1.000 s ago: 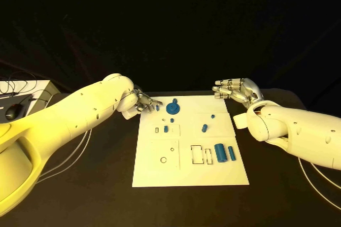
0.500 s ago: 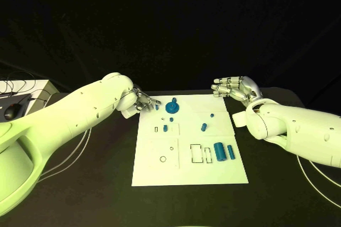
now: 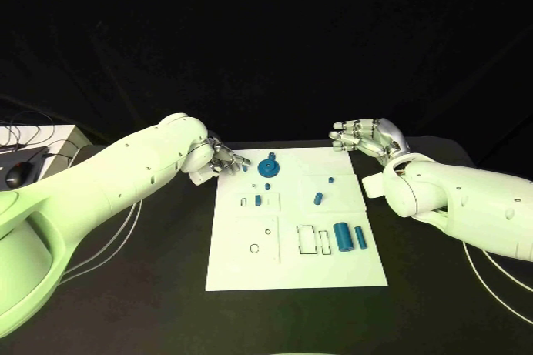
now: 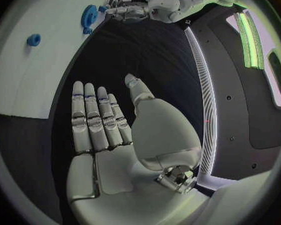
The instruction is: Assemble the parts on the task board
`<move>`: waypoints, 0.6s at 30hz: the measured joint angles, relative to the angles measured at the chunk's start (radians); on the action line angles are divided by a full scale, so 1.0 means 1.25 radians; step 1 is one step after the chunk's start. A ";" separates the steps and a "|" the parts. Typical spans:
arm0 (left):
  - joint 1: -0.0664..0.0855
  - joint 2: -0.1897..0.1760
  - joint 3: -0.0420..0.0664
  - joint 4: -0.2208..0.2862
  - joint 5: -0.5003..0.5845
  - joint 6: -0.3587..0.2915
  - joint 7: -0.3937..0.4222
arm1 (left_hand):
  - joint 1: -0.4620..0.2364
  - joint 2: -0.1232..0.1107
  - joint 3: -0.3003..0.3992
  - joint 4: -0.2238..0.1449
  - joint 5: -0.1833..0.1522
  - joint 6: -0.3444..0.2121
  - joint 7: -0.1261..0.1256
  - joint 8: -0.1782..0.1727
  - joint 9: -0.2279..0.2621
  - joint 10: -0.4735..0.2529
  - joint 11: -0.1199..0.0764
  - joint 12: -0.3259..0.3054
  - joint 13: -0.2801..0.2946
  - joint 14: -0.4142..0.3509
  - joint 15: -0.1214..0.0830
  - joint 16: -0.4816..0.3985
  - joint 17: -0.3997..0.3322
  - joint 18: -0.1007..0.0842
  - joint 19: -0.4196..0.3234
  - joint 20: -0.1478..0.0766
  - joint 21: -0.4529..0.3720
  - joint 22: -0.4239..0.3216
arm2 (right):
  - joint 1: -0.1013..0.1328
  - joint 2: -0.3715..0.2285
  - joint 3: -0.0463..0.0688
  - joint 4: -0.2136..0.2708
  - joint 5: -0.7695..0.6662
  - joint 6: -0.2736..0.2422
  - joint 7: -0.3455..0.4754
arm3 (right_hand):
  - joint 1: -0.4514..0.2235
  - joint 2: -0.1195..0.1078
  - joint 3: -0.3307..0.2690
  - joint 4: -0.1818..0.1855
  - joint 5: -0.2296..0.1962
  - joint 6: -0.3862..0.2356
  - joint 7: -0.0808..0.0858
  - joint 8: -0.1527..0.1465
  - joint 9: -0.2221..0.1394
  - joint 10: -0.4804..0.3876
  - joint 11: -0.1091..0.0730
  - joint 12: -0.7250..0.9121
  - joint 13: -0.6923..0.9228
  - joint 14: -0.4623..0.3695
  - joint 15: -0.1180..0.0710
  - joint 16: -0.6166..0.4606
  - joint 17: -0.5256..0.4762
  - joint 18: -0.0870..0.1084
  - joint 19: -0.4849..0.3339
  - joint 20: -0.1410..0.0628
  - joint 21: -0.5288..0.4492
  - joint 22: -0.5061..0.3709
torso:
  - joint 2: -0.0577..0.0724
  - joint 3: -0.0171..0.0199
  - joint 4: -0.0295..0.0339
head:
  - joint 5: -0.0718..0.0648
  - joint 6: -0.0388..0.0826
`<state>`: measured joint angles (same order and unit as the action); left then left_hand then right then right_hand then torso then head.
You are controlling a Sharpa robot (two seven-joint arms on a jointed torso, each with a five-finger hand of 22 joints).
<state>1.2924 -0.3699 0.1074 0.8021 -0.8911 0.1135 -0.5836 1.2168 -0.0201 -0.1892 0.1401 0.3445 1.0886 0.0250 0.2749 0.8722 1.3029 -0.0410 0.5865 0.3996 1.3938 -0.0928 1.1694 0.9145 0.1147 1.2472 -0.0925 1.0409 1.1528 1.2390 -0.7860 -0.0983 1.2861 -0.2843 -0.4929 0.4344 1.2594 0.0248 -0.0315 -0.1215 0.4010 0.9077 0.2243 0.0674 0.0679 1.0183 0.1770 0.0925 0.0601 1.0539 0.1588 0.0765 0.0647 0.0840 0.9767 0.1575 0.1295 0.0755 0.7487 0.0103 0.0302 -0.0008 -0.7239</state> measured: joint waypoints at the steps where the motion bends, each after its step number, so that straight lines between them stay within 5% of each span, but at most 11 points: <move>1: 0.000 0.000 -0.001 0.000 0.001 0.001 0.000 | 0.000 0.000 -0.001 -0.001 0.000 0.000 0.000 0.000 0.000 0.000 0.000 0.000 0.000 0.000 0.000 0.000 0.000 0.000 0.000 0.000 0.000 0.000 | 0.000 0.000 0.000 0.000 0.000 0.000 0.000 | 0.000 0.000 0.000 0.000 0.000 0.000 0.000 0.000 0.000 0.000 0.000 0.000 0.000 0.000 0.000 0.000 0.000 0.000 0.000 0.000 0.000 0.000 | 0.000 -0.0002 0.0000 | 0.000 0.000; 12: 0.000 0.003 -0.008 -0.004 0.011 0.005 0.004 | 0.009 0.009 0.005 -0.006 0.003 0.000 0.000 -0.004 -0.001 0.000 0.000 0.000 0.000 0.000 0.000 0.000 0.000 0.000 0.000 0.000 0.000 0.002 | 0.001 0.000 0.000 0.001 0.000 0.000 0.000 | 0.000 0.000 0.000 0.000 0.000 0.001 -0.001 0.000 0.000 0.000 0.000 0.000 0.000 0.000 0.000 0.000 0.000 0.000 0.000 0.000 0.000 0.000 | 0.001 -0.0003 0.0000 | -0.001 -0.004; 18: 0.000 -0.001 -0.009 0.001 0.016 0.006 0.005 | 0.016 0.033 0.005 -0.006 0.003 0.000 0.000 -0.009 -0.007 0.000 0.000 0.000 -0.001 0.000 0.000 0.000 -0.003 0.000 0.000 0.000 -0.006 0.000 | 0.001 0.001 0.000 0.000 0.000 0.000 0.000 | 0.000 0.000 0.000 0.000 0.000 0.001 -0.001 0.000 0.000 0.000 0.000 0.000 0.000 0.000 0.000 0.000 0.000 0.000 0.000 0.000 0.000 0.000 | 0.001 0.0000 0.0001 | -0.004 -0.008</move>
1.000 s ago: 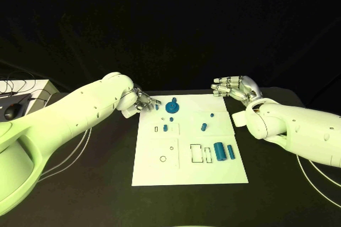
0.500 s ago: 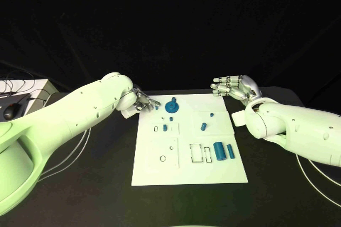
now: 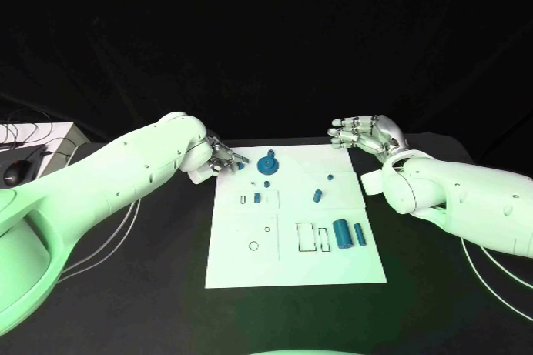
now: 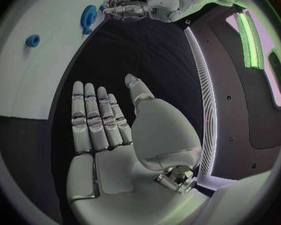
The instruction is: Assemble the parts on the task board
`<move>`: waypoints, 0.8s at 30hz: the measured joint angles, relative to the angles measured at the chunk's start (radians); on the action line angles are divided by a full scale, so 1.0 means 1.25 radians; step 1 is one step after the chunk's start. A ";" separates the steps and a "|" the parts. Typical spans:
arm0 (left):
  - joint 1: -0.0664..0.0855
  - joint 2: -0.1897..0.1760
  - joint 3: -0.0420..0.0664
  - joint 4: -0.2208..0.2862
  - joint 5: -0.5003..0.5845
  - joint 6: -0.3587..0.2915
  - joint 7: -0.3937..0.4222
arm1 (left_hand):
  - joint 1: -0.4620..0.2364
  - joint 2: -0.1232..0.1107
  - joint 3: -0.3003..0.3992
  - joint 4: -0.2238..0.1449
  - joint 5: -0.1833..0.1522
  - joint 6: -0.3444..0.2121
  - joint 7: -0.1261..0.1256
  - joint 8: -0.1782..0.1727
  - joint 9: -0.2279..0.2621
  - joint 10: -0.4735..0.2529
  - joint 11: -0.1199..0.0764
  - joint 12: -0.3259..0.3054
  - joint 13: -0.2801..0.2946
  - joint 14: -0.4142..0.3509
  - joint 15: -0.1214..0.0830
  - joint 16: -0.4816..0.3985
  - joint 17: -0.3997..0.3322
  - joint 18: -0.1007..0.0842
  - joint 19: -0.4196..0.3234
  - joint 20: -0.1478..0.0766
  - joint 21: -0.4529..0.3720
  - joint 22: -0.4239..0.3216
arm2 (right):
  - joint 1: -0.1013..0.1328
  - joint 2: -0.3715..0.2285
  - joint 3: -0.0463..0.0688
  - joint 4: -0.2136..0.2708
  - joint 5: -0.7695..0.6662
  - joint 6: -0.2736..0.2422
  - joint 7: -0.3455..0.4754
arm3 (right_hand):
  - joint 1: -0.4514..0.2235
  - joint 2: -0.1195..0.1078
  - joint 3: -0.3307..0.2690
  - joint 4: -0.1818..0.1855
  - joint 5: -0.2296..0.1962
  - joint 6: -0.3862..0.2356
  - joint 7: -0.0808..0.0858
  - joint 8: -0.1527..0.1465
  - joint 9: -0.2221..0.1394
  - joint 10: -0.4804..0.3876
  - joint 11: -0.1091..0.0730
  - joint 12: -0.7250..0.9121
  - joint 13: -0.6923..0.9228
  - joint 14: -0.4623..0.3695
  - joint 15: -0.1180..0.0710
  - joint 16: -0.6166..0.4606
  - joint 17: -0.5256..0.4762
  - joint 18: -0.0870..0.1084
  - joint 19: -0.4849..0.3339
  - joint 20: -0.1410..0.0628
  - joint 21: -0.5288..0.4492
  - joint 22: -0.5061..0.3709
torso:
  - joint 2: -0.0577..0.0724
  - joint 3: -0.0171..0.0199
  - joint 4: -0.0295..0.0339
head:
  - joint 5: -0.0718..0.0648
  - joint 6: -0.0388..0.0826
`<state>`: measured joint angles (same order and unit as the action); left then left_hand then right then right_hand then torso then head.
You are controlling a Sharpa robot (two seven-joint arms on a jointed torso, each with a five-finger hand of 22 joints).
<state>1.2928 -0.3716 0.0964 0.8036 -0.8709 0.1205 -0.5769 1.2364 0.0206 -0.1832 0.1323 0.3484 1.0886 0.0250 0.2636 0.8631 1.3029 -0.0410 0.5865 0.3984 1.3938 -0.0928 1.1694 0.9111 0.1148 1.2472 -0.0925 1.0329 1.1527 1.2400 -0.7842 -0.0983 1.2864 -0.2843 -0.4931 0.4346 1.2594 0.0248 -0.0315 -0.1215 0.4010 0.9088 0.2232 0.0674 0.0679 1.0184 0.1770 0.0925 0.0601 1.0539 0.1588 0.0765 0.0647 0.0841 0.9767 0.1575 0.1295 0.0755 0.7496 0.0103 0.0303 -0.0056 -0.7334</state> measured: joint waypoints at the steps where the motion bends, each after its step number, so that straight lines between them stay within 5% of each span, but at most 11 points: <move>1: 0.000 0.000 0.000 0.001 0.001 0.000 0.000 | 0.001 0.004 0.000 0.000 0.000 0.000 0.000 -0.003 -0.001 0.000 0.000 0.000 0.000 0.000 0.000 0.000 0.000 0.000 0.000 0.000 0.000 0.000 | 0.000 0.000 0.000 0.000 0.000 0.000 0.000 | 0.000 0.000 0.000 0.000 0.000 0.000 0.000 0.000 0.000 0.000 0.000 0.000 0.000 0.000 0.000 0.000 0.000 0.000 0.000 0.000 0.000 0.000 | 0.000 0.0001 0.0000 | 0.000 0.000; 9: 0.000 -0.001 0.000 0.005 0.009 0.001 0.004 | 0.027 0.037 0.042 -0.010 0.000 0.000 0.000 -0.014 -0.013 0.000 0.000 -0.005 -0.003 0.000 0.000 0.000 0.000 0.000 -0.003 -0.003 -0.006 0.000 | 0.000 0.002 0.000 -0.001 0.000 0.000 0.000 | 0.000 0.000 0.002 -0.002 0.000 0.000 0.000 0.000 0.000 0.000 0.000 0.000 0.000 0.000 0.000 0.000 0.000 0.000 0.000 0.000 0.000 0.000 | -0.001 -0.0001 0.0005 | 0.002 -0.001; 12: 0.000 -0.002 0.000 0.006 0.014 0.002 0.006 | 0.034 0.036 0.091 -0.009 0.000 0.000 0.000 -0.019 -0.020 0.000 0.000 -0.009 -0.005 0.000 0.000 0.000 0.000 0.000 -0.003 -0.003 -0.007 0.000 | 0.000 0.002 0.000 -0.001 0.000 0.000 0.000 | 0.000 0.000 0.002 -0.002 0.000 0.000 0.000 0.000 0.000 0.000 0.000 0.000 0.000 0.000 0.000 0.000 0.000 0.000 0.000 0.000 0.000 0.000 | -0.001 -0.0001 0.0005 | 0.004 -0.001; 15: 0.000 -0.003 0.000 0.006 0.018 0.002 0.007 | 0.039 0.028 0.149 -0.007 0.004 0.000 0.000 -0.024 -0.024 0.000 0.000 -0.009 -0.006 0.000 0.000 0.000 0.000 0.000 -0.003 -0.003 -0.007 0.000 | 0.000 0.002 0.000 -0.002 0.000 0.000 0.000 | 0.000 0.000 0.002 -0.002 0.000 0.000 0.000 0.000 0.000 0.000 0.000 0.000 0.000 0.000 0.000 0.000 0.000 0.000 0.000 0.000 0.000 0.000 | -0.001 -0.0001 0.0002 | 0.004 -0.001; 16: 0.000 -0.003 0.000 0.006 0.019 0.002 0.008 | 0.026 0.007 0.208 -0.006 0.004 0.000 0.000 -0.024 -0.024 0.000 0.000 -0.009 -0.007 0.000 0.000 0.000 0.000 0.000 -0.005 -0.001 -0.007 0.001 | 0.000 0.002 0.000 -0.002 0.000 0.000 0.000 | 0.000 0.000 0.002 -0.002 0.000 0.000 0.000 0.000 0.000 0.000 0.000 0.000 0.000 0.000 0.000 0.000 0.000 0.000 0.000 0.000 0.000 0.000 | -0.001 -0.0002 0.0002 | 0.004 -0.001; 19: 0.000 -0.004 0.000 0.005 0.023 0.003 0.009 | 0.011 -0.008 0.285 -0.014 0.004 0.000 0.000 -0.024 -0.024 0.000 0.000 -0.014 -0.009 -0.002 0.002 0.000 0.000 0.000 -0.005 -0.001 -0.010 0.003 | 0.000 0.002 0.000 -0.002 0.000 0.000 0.000 | 0.000 0.000 0.002 -0.002 0.000 0.000 0.000 0.000 0.000 0.000 0.000 0.000 0.000 0.000 0.000 0.000 0.000 0.000 0.000 0.000 0.000 0.000 | -0.001 -0.0004 0.0003 | 0.004 0.000; 24: 0.000 -0.006 0.000 0.004 0.029 0.005 0.011 | -0.049 -0.057 0.477 -0.067 0.002 -0.009 0.002 -0.016 -0.006 -0.002 0.002 -0.018 -0.012 -0.003 0.003 0.000 0.000 -0.001 -0.008 -0.002 -0.010 0.007 | 0.000 0.002 0.000 -0.002 0.000 0.000 0.000 | 0.000 0.000 0.002 -0.002 0.000 0.000 0.000 0.000 0.000 0.000 0.000 0.000 0.000 0.000 0.000 0.000 0.000 0.000 0.000 0.000 0.000 0.000 | -0.001 -0.0005 0.0009 | 0.006 0.000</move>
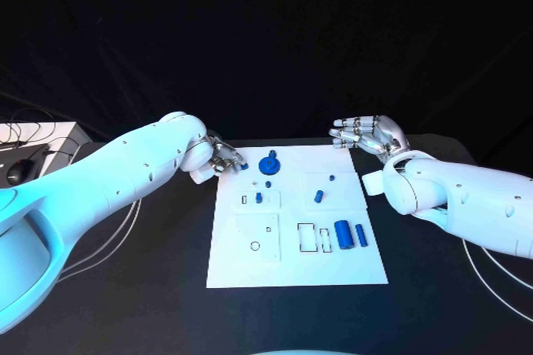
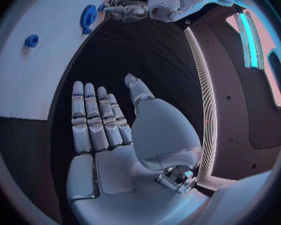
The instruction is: Assemble the parts on the task board
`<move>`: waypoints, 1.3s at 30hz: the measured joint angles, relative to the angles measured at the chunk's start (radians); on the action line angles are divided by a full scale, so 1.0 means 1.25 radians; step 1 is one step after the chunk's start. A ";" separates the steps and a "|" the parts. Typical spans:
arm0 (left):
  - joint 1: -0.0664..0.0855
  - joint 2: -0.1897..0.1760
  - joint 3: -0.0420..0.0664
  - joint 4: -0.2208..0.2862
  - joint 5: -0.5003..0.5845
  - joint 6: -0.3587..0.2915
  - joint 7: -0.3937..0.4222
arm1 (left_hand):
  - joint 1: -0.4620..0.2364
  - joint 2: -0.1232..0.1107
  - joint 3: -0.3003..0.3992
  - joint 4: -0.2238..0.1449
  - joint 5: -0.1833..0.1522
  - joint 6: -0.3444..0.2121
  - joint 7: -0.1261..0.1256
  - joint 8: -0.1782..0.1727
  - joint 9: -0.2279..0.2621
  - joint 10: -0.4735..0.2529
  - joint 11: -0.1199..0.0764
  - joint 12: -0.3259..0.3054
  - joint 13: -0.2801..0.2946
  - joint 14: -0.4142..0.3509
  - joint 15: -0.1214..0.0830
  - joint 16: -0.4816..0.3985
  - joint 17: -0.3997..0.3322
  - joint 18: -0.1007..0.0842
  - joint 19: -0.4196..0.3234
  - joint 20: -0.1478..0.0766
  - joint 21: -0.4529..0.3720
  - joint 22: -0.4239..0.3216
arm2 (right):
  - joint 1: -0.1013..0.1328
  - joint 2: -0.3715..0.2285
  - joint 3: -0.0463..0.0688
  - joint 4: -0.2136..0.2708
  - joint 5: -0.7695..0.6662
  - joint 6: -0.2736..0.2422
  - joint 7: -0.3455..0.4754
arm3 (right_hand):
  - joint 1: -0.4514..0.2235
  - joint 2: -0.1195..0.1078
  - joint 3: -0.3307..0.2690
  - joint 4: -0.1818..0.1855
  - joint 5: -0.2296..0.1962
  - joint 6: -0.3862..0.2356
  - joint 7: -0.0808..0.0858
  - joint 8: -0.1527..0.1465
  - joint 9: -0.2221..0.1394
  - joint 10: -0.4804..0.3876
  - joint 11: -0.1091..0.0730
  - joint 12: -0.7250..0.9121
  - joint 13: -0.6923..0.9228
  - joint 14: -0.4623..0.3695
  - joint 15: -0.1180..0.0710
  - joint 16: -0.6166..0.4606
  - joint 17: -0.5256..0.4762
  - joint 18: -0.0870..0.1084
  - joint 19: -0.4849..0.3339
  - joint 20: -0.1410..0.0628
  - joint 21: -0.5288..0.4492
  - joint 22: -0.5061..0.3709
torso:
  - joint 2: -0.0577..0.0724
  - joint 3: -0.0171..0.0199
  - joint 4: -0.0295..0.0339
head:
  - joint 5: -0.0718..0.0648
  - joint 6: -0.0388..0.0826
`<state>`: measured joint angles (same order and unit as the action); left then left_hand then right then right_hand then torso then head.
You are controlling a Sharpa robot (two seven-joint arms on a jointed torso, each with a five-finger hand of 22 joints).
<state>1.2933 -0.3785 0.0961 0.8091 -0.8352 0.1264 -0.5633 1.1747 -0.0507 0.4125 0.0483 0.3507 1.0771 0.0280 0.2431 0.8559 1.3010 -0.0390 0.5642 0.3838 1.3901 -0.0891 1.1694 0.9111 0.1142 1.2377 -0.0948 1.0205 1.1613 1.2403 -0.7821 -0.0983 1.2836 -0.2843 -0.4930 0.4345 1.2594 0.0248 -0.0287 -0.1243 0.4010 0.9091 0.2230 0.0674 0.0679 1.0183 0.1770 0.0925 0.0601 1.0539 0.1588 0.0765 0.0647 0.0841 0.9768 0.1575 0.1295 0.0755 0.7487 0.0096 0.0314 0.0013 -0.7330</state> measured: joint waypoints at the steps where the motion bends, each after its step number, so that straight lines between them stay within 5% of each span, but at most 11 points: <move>1: 0.000 0.000 0.000 0.000 0.001 0.000 0.000 | -0.017 -0.004 0.021 -0.012 -0.001 -0.001 -0.001 0.004 0.004 0.000 0.000 0.000 0.000 0.000 0.000 0.000 0.000 0.000 -0.001 -0.001 0.000 0.001 | 0.000 0.000 0.000 0.000 0.000 0.000 0.000 | 0.000 0.000 0.000 0.000 0.000 0.000 0.000 0.000 0.000 0.000 0.000 0.000 0.000 0.000 0.000 0.000 0.000 0.000 0.000 0.000 0.000 0.000 | 0.000 -0.0002 0.0000 | 0.000 0.000; 10: 0.000 -0.002 0.000 0.001 0.008 0.001 0.003 | -0.045 -0.016 -0.002 -0.013 -0.005 -0.003 -0.005 0.005 0.005 0.000 0.000 0.002 0.003 0.000 0.000 0.000 0.000 0.000 -0.001 -0.001 0.000 0.002 | 0.000 0.001 0.000 -0.002 0.000 0.000 0.000 | 0.000 0.000 0.000 0.000 0.000 0.000 0.000 0.000 0.000 0.000 0.000 0.000 0.000 0.000 0.000 0.000 0.000 0.000 0.000 0.000 0.000 0.000 | 0.000 -0.0002 -0.0005 | 0.002 0.003; 16: 0.000 -0.009 0.000 0.007 0.013 0.000 0.005 | -0.061 -0.032 -0.170 0.016 -0.005 0.023 -0.007 0.001 -0.010 0.002 -0.002 0.006 0.007 0.000 0.000 0.000 0.003 0.000 -0.001 -0.001 0.000 0.006 | 0.000 0.001 0.000 -0.003 0.000 0.000 0.000 | 0.000 0.000 0.000 0.000 0.000 0.000 0.000 0.000 0.000 0.000 0.000 0.000 0.000 0.000 0.000 0.000 0.000 0.000 0.000 0.000 0.000 0.000 | 0.000 0.0001 -0.0005 | 0.002 0.004; 19: 0.000 -0.011 0.000 0.010 0.015 0.000 0.005 | -0.033 -0.017 -0.311 0.046 -0.005 0.030 -0.004 -0.009 -0.017 0.003 -0.003 0.006 0.007 0.003 -0.003 0.000 0.005 0.000 0.006 -0.003 0.000 0.008 | 0.000 0.001 0.000 -0.003 0.000 0.000 0.000 | 0.000 0.000 0.000 0.000 0.000 0.000 0.000 0.000 0.000 0.000 0.000 0.000 0.000 0.000 0.000 0.000 0.000 0.000 0.000 0.000 0.000 0.000 | 0.000 0.0001 -0.0005 | 0.003 0.005; 24: 0.000 -0.010 0.000 0.012 0.013 -0.002 0.005 | -0.010 -0.003 -0.450 0.077 -0.013 0.034 -0.005 -0.009 -0.015 0.006 0.000 0.006 0.008 0.005 -0.001 0.000 0.010 0.000 0.011 -0.001 0.005 0.013 | 0.000 0.001 0.000 -0.003 0.000 0.000 0.000 | 0.000 0.000 0.000 0.000 0.000 0.000 0.000 0.000 0.000 0.000 0.000 0.000 0.000 0.000 0.000 0.000 0.000 0.000 0.000 0.000 0.000 0.000 | 0.000 0.0005 -0.0005 | 0.004 0.006; 39: 0.008 0.005 0.000 -0.005 -0.029 -0.007 -0.019 | 0.001 -0.034 -0.447 0.142 -0.040 0.037 -0.007 -0.012 -0.003 0.010 -0.004 0.009 0.012 0.007 -0.004 0.006 0.023 0.000 0.019 -0.001 0.016 0.024 | 0.000 0.003 0.000 -0.005 0.000 0.000 0.000 | 0.000 0.000 0.000 0.000 0.000 0.000 0.000 0.000 0.000 0.000 0.000 0.000 0.000 0.000 0.000 0.000 0.000 0.000 0.000 0.000 0.000 0.000 | 0.001 0.0015 -0.0015 | 0.005 0.010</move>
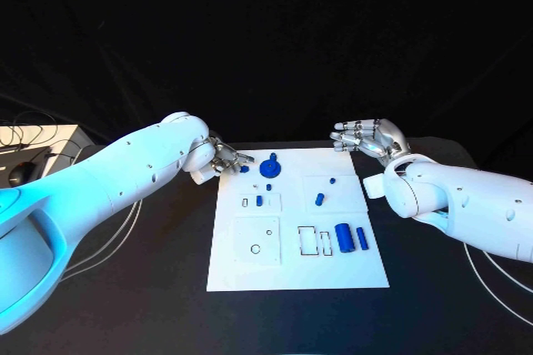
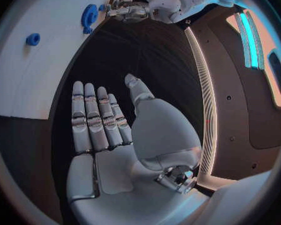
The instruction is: Assemble the parts on the task board
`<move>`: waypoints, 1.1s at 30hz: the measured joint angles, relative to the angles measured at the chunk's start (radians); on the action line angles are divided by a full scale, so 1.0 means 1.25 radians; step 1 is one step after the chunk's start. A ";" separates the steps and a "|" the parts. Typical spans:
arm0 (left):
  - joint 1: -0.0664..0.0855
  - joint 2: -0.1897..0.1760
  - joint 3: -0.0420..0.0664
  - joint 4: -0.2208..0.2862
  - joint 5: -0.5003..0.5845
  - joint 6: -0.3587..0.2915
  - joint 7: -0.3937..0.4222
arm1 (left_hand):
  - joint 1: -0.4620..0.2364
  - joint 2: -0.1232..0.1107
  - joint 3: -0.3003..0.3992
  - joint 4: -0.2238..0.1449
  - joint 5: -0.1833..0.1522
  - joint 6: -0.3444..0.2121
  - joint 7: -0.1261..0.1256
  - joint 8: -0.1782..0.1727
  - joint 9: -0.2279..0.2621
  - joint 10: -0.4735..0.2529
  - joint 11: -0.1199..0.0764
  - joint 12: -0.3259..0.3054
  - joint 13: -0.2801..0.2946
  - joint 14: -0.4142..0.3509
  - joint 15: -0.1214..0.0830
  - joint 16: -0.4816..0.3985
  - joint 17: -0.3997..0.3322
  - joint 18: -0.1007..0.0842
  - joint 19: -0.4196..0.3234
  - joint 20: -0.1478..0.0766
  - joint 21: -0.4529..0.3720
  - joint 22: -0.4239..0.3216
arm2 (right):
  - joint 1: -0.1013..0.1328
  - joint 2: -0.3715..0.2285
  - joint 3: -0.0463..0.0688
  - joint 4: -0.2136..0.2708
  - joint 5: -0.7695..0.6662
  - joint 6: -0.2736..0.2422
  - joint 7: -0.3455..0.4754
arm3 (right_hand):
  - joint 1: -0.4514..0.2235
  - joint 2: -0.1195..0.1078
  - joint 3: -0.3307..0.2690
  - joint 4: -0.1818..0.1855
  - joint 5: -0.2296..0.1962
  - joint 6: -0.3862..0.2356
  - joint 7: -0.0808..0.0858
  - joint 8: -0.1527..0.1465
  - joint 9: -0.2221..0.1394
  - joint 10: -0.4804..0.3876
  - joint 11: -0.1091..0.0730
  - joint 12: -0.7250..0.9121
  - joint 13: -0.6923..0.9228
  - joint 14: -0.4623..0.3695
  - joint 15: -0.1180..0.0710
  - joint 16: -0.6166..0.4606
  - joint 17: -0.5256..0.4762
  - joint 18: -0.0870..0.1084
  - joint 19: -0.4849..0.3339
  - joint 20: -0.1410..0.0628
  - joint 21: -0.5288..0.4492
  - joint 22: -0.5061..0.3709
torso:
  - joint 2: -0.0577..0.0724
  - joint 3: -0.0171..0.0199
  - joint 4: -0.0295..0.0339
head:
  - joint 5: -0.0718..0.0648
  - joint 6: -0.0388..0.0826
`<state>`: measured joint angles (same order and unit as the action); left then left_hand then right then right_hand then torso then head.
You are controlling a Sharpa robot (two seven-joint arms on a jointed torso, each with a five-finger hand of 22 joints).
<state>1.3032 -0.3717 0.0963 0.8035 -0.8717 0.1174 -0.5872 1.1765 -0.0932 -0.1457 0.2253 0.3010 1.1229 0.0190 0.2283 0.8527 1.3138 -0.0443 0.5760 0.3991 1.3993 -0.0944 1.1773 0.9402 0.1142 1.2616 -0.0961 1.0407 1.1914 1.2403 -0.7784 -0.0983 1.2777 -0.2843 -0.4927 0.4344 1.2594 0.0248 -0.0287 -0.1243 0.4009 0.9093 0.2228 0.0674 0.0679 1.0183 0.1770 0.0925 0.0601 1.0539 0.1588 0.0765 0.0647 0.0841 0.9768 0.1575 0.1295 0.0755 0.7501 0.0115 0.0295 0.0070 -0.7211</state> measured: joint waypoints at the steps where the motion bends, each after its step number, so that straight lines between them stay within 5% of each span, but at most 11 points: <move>1: 0.001 0.001 0.000 -0.001 -0.003 0.000 -0.001 | 0.000 0.000 0.001 0.001 0.000 0.000 0.000 0.000 0.000 0.000 0.000 0.001 0.000 0.000 0.000 0.000 0.000 0.000 0.000 0.000 0.000 0.000 | 0.000 0.000 0.000 0.000 0.000 0.000 0.000 | 0.000 0.000 0.000 0.000 0.000 0.000 0.000 0.000 0.000 0.000 0.000 0.000 0.000 0.000 0.000 0.000 0.000 0.000 0.000 0.000 0.000 0.000 | 0.000 0.0001 -0.0001 | 0.000 0.000; 21: 0.003 0.004 0.000 -0.015 -0.030 0.014 -0.020 | 0.000 0.000 -0.001 0.003 -0.008 0.003 -0.003 -0.001 0.005 0.006 0.000 0.007 0.003 0.000 0.000 0.008 0.011 0.000 0.006 0.000 0.007 0.007 | 0.000 0.001 0.000 -0.001 0.000 0.000 0.000 | 0.000 0.000 0.000 0.000 0.000 0.000 0.000 0.000 0.000 0.000 0.000 0.000 0.000 0.000 0.000 0.000 0.000 0.000 0.000 0.000 0.000 0.000 | 0.000 -0.0014 0.0011 | -0.002 -0.002; 24: 0.003 0.008 0.000 -0.019 -0.030 0.015 -0.020 | -0.006 -0.007 0.005 0.014 -0.071 0.001 0.002 -0.021 -0.016 0.006 0.000 0.007 0.003 0.000 0.000 0.008 0.010 0.000 0.006 0.000 0.007 0.007 | 0.000 0.001 0.000 -0.001 0.000 0.000 0.000 | 0.000 0.000 0.000 0.000 0.000 0.000 0.000 0.000 0.000 0.000 0.000 0.000 0.000 0.000 0.000 0.000 0.000 0.000 0.000 0.000 0.000 0.000 | 0.000 -0.0015 0.0011 | -0.001 -0.002; 29: 0.004 0.015 -0.002 -0.026 -0.030 0.015 -0.020 | -0.008 -0.030 0.023 0.041 -0.168 0.008 0.018 -0.085 -0.123 0.000 0.012 0.012 0.003 0.004 0.004 0.005 0.005 0.000 0.005 0.011 0.007 0.007 | 0.000 0.002 0.000 -0.001 0.000 0.000 0.000 | 0.000 0.000 0.000 0.000 0.000 0.000 0.000 0.000 0.000 0.000 0.000 0.000 0.000 0.000 0.000 0.000 0.000 0.000 0.000 0.000 0.000 0.000 | 0.000 -0.0014 0.0011 | -0.001 -0.002; 33: 0.004 0.021 -0.004 -0.031 -0.031 0.015 -0.021 | -0.009 -0.031 0.024 0.042 -0.184 0.011 0.026 -0.097 -0.176 -0.005 0.016 0.017 0.003 0.001 0.007 0.005 0.003 0.000 0.003 0.017 0.003 0.005 | 0.000 0.002 0.000 -0.001 0.000 0.000 0.000 | 0.000 0.000 0.000 0.000 0.000 0.000 0.000 0.000 0.000 0.000 0.000 0.000 0.000 0.000 0.000 0.000 0.000 0.000 0.000 0.000 0.000 0.000 | 0.000 -0.0009 0.0006 | -0.001 -0.002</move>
<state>1.3079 -0.3459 0.0908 0.7648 -0.9110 0.1361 -0.6130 1.1656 -0.1320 -0.1156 0.2774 0.0712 1.1368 0.0516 0.1069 0.6323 1.3079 -0.0246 0.5976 0.4033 1.4004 -0.0855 1.1834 0.9443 0.1143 1.2653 -0.0747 1.0444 1.1981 1.2403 -0.7760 -0.0983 1.2766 -0.2843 -0.4923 0.4342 1.2594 0.0248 -0.0287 -0.1243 0.4009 0.9094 0.2227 0.0674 0.0679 1.0183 0.1770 0.0925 0.0601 1.0539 0.1588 0.0765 0.0647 0.0840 0.9768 0.1575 0.1296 0.0755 0.7502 0.0104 0.0303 0.0059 -0.7234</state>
